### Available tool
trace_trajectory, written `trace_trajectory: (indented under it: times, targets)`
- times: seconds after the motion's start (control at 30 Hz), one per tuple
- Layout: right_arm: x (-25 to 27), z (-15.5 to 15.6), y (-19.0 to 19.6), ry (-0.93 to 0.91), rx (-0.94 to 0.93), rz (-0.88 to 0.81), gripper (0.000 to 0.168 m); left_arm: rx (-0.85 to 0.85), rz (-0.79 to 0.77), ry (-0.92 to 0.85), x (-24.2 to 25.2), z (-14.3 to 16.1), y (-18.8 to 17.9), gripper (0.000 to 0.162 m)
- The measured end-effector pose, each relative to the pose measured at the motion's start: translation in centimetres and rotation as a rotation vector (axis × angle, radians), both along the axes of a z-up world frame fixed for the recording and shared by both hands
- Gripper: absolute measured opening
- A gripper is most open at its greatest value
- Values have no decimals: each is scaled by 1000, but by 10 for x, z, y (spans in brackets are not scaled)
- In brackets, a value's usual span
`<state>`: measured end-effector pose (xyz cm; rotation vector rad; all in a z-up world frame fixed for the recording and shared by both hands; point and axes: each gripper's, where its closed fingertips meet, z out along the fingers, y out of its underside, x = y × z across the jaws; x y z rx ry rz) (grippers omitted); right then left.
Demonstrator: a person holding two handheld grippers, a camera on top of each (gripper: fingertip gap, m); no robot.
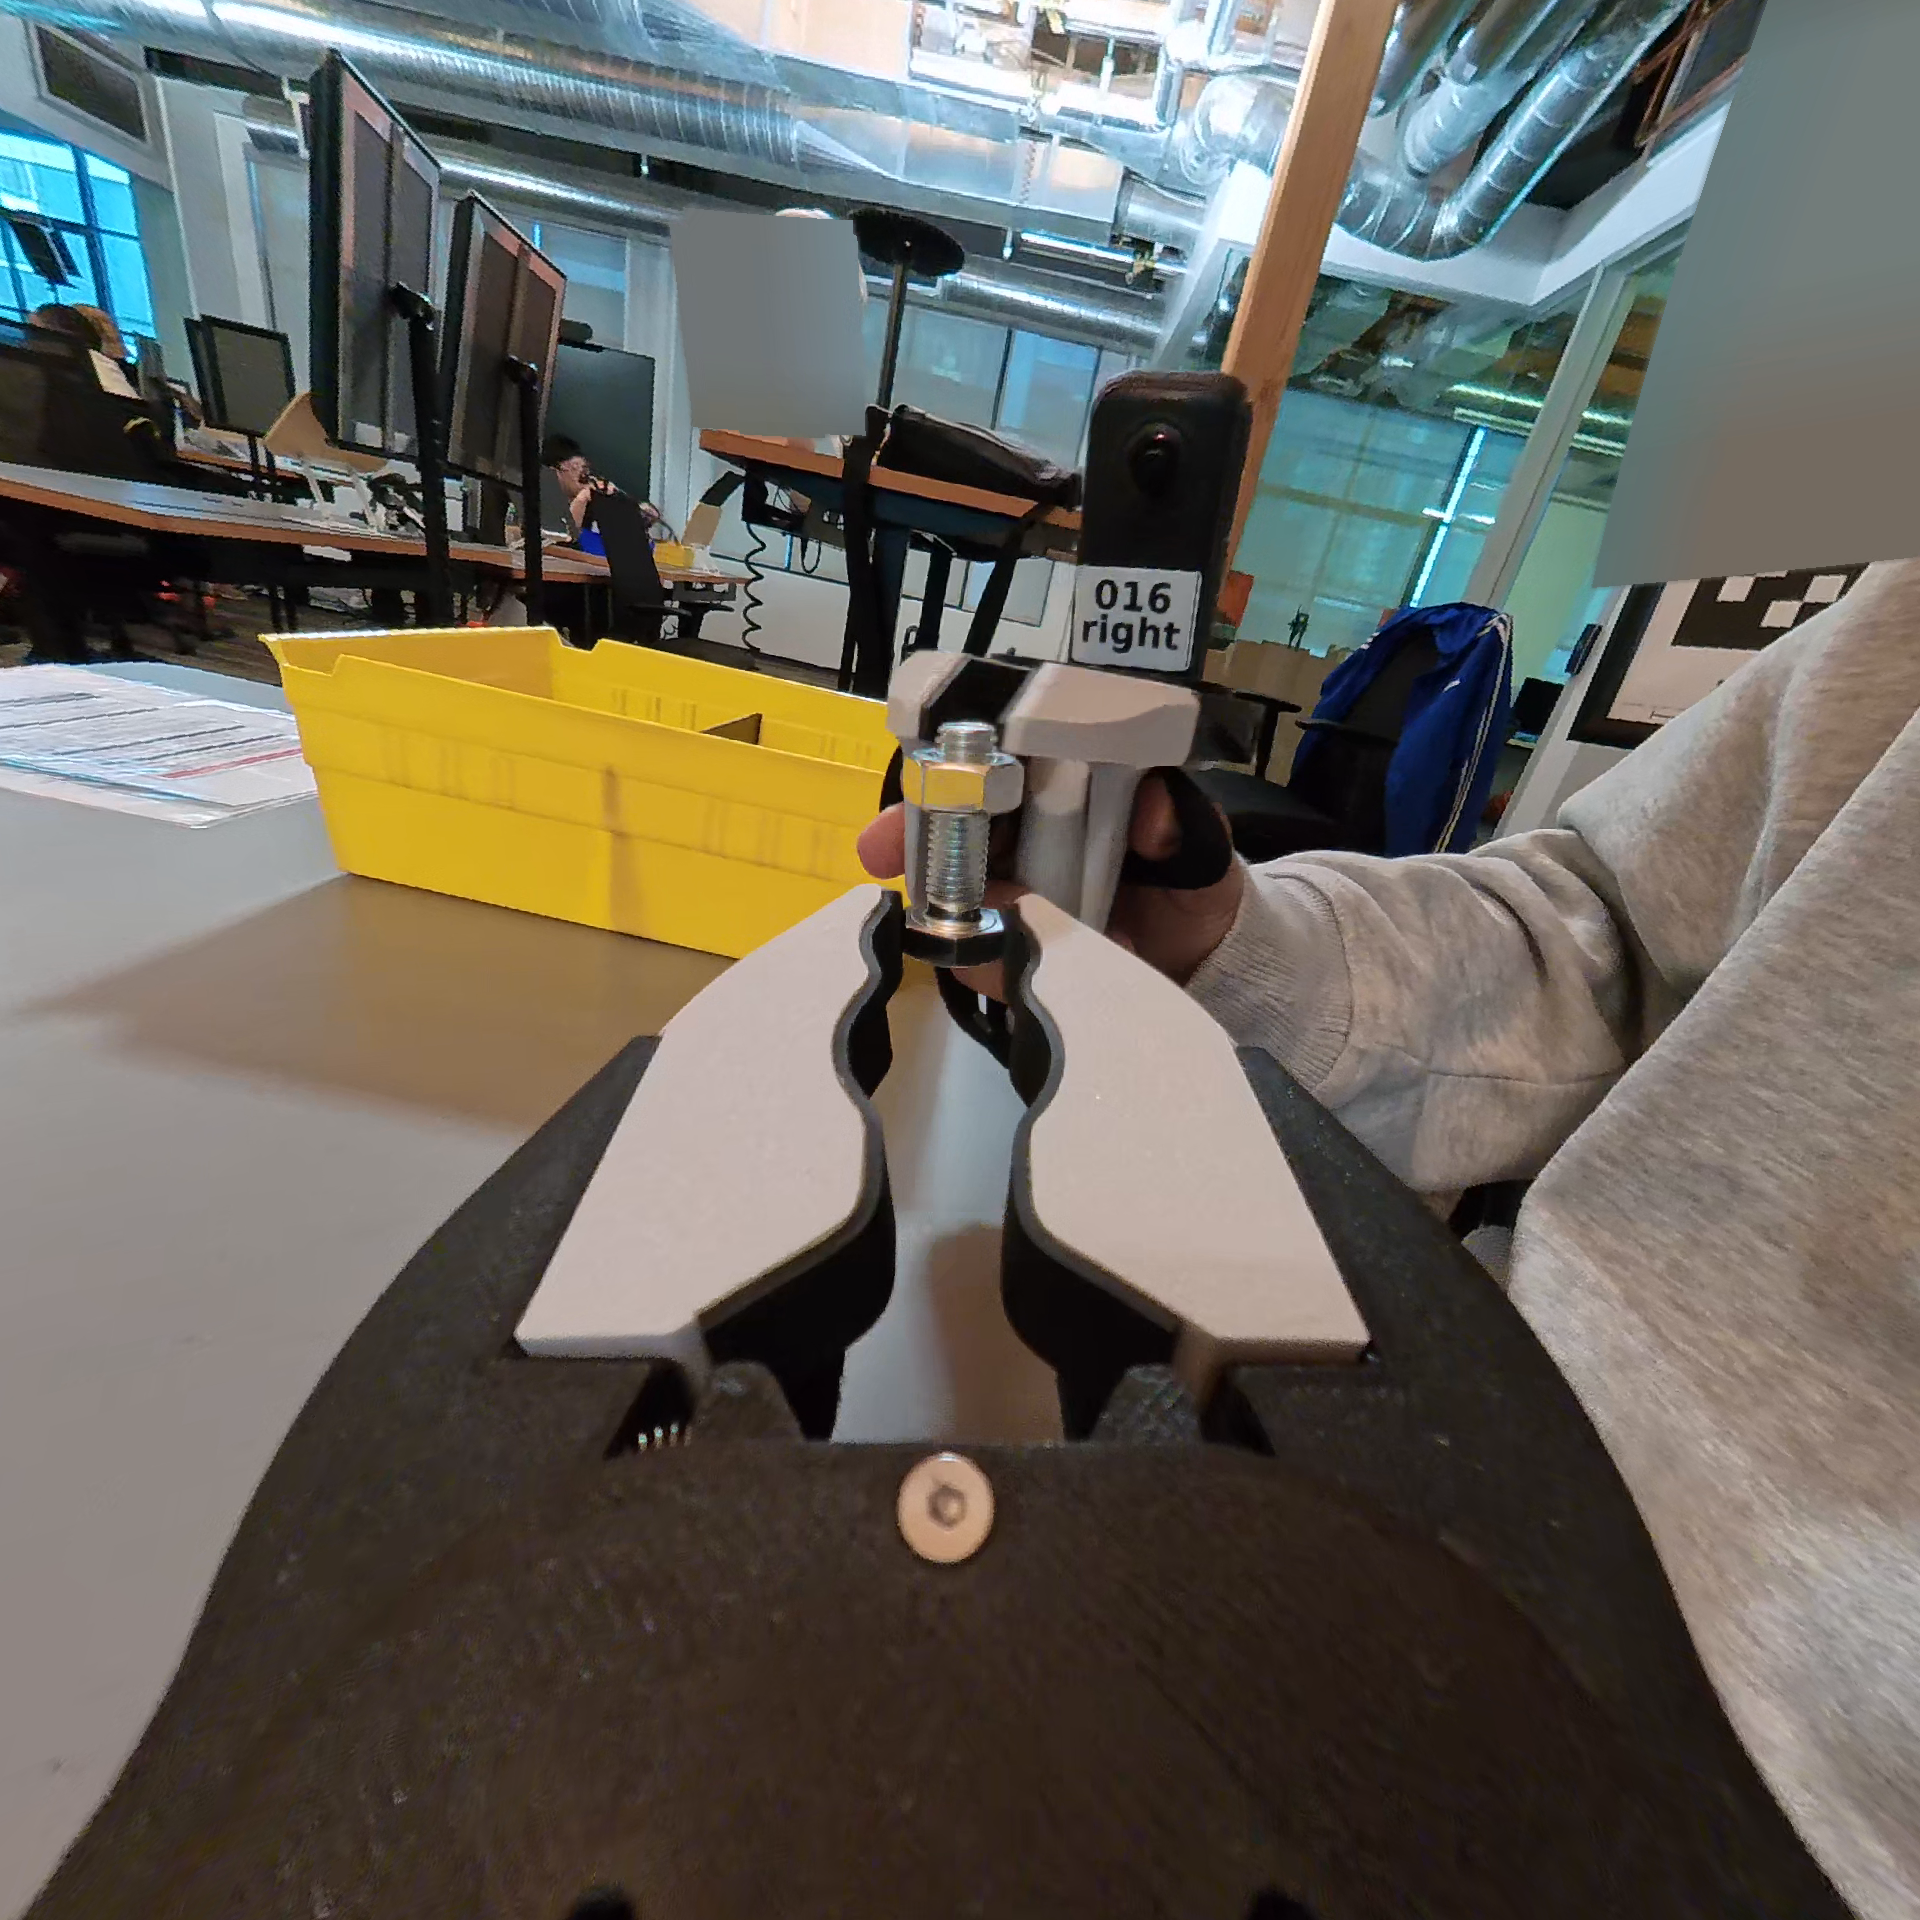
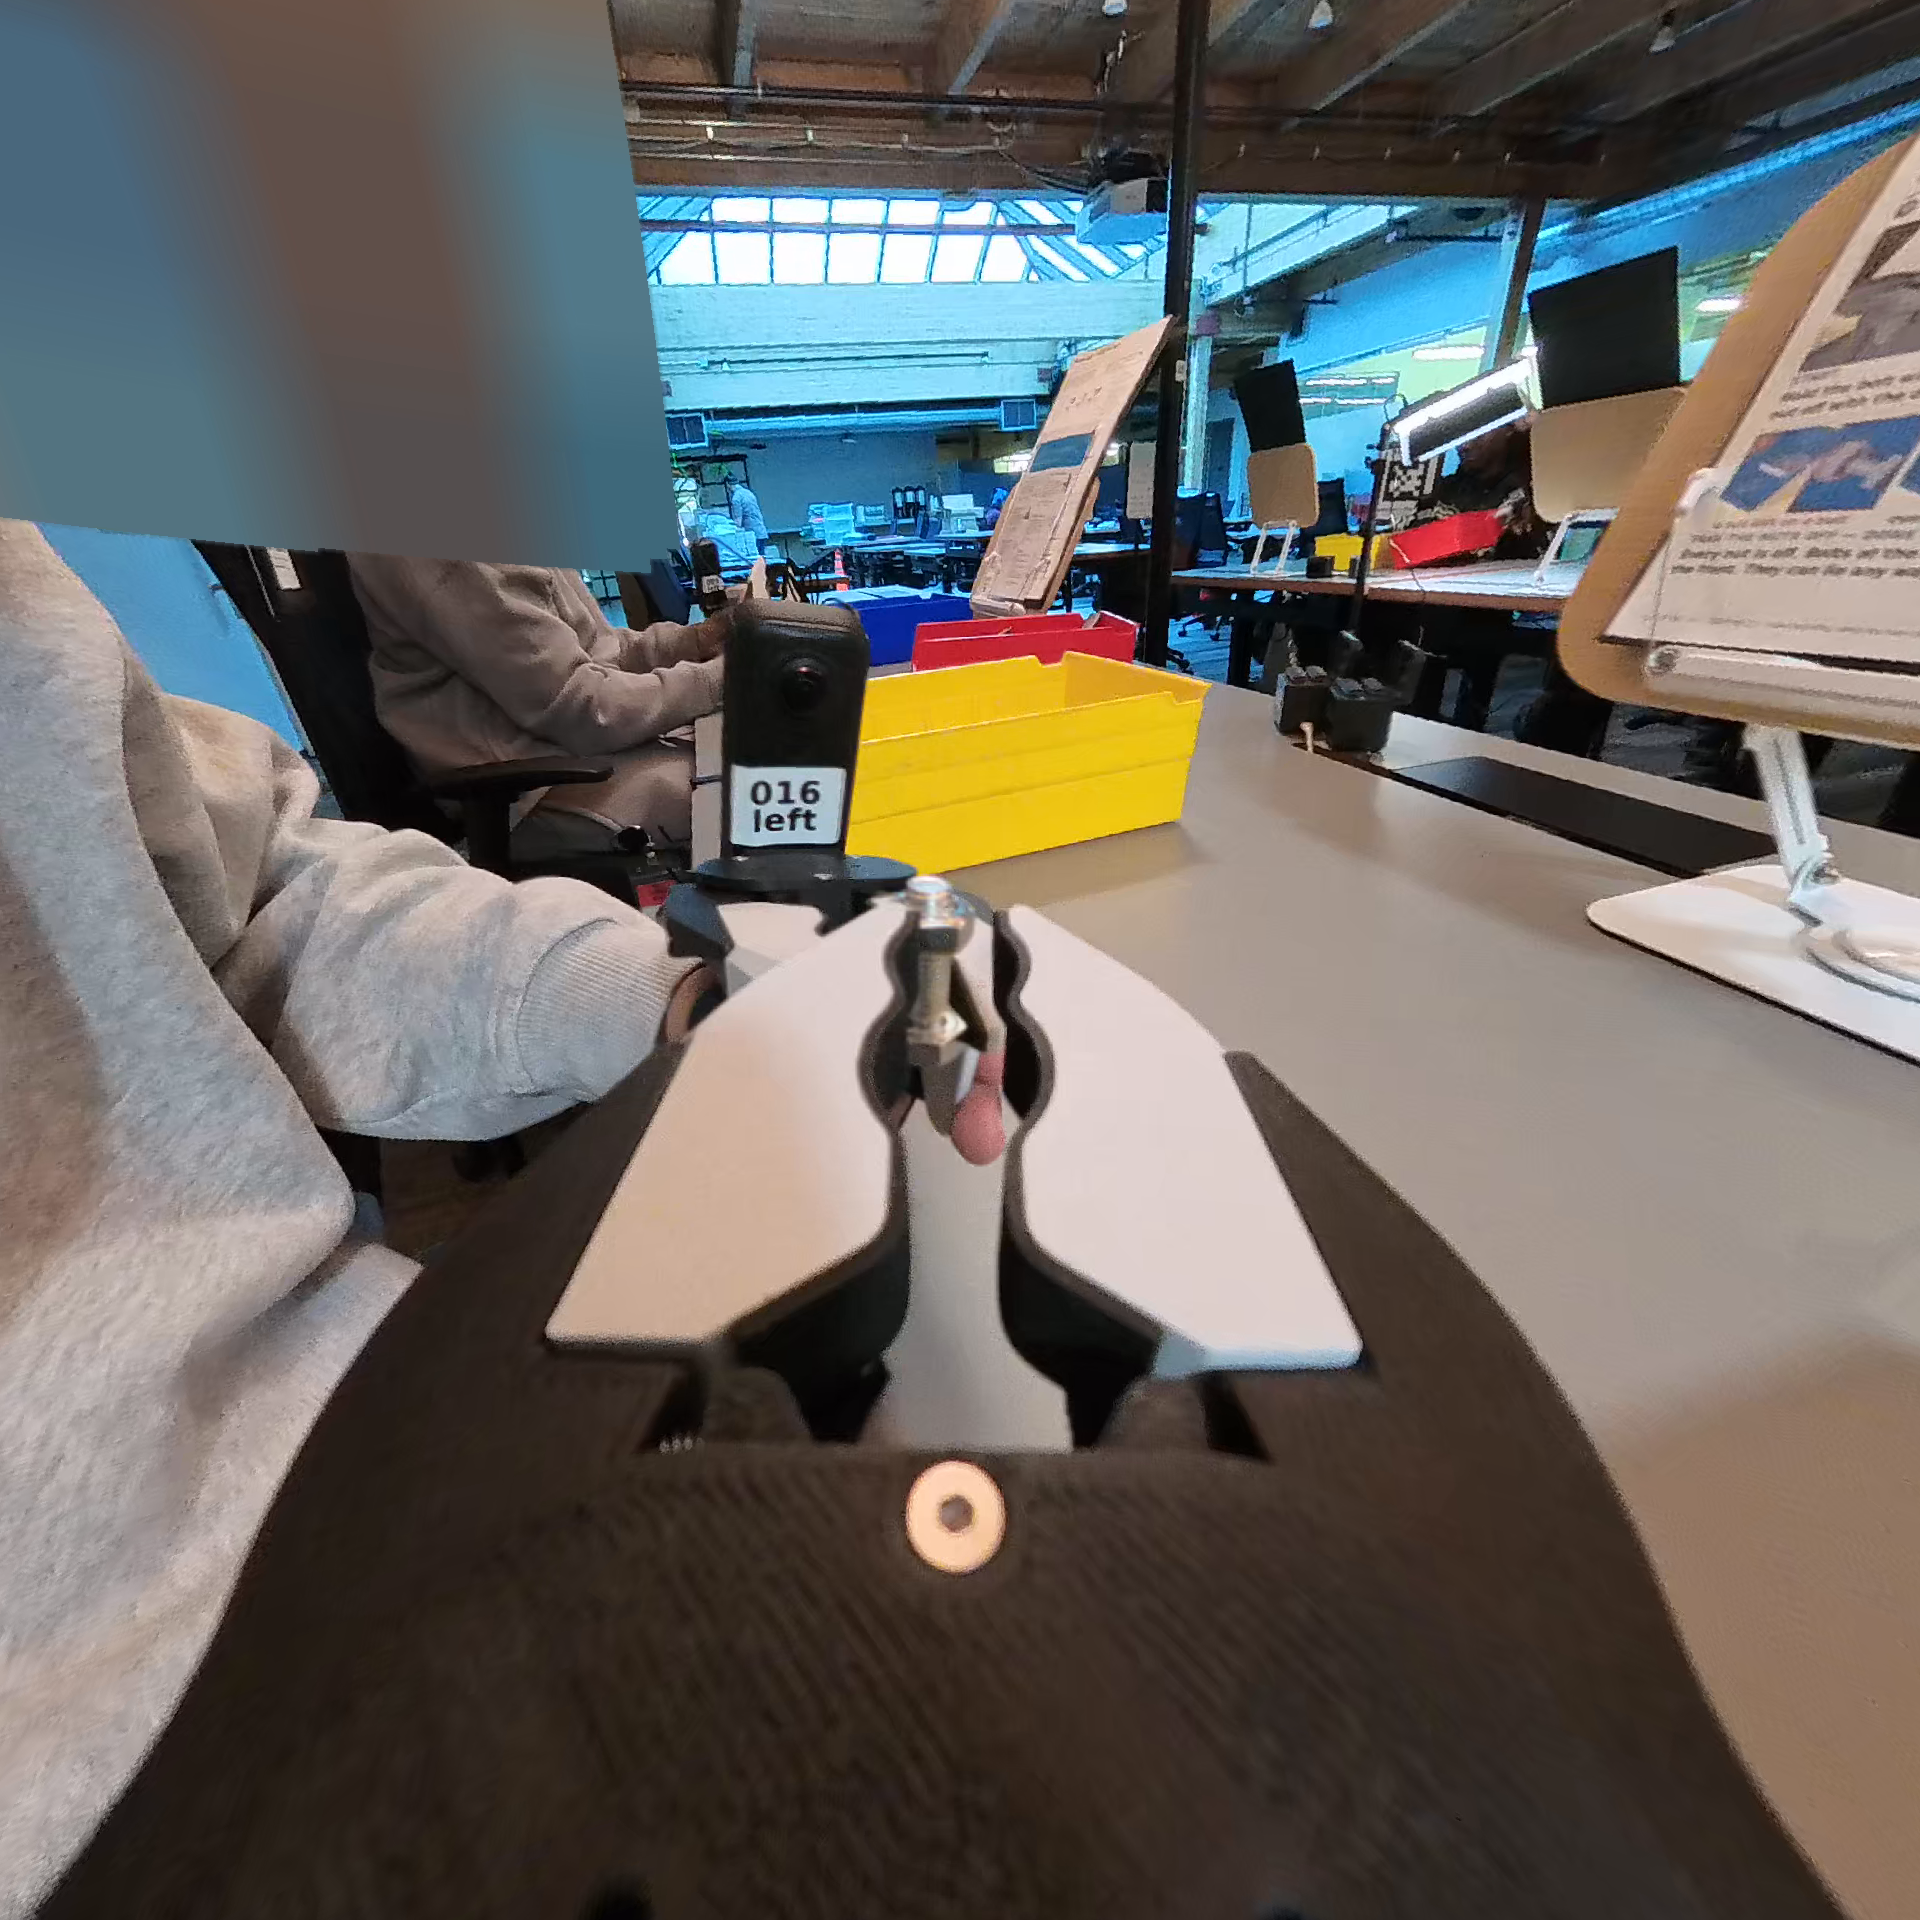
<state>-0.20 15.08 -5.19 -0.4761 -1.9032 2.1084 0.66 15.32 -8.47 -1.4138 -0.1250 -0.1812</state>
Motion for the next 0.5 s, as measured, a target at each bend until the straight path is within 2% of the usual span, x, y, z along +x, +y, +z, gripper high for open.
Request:
trace_trajectory:
  times: [0.27, 0.37, 0.5]
  targets:
    - [3, -5, -7, -7, 21, 17, 20, -12, -6, 13, 2, -2, 2, 19]
    - [-5, -6, 2, -21, 16, -33, 7, 9, -7, -7, 0, 1, 0, 18]
    - [-2, 1, 3, -22, -33, -7, 15, 1, 2, -8, -2, 0, 0, 18]
